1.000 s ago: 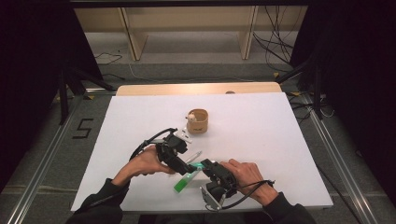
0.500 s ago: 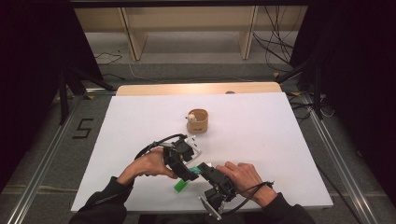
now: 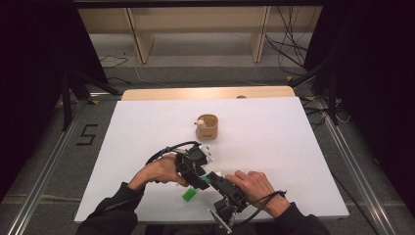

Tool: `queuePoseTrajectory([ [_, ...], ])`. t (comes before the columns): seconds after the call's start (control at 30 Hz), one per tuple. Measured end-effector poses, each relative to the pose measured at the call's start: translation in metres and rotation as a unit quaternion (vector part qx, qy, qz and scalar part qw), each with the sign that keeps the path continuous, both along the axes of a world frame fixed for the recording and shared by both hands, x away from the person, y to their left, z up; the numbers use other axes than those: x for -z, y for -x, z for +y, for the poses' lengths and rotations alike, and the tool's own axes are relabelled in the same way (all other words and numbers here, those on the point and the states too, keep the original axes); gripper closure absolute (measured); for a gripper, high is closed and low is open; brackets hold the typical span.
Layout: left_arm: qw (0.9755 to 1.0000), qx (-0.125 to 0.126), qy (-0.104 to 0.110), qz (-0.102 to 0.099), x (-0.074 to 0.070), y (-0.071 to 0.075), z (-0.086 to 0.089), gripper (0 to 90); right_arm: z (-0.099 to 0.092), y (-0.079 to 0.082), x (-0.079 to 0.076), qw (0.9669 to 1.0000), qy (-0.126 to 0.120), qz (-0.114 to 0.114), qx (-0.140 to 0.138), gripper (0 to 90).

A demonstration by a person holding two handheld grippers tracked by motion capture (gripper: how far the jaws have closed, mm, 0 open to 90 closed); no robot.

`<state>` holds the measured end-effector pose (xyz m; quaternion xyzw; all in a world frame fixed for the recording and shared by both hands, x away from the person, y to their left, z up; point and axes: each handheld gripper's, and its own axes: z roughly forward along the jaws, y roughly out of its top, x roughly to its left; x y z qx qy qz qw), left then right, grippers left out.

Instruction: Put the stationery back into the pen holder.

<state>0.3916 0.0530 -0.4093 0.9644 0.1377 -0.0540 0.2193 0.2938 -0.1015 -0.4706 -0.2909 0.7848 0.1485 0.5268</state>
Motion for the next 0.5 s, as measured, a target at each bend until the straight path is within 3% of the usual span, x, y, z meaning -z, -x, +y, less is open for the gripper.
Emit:
queuePoseTrajectory([
  [0.5, 0.9997, 0.011, -0.008, 0.019, 0.0022, -0.0025, -0.0034, 61.8, 0.0004, 0.0007, 0.0012, 0.9999, 0.003, -0.002, -0.01, 65.8],
])
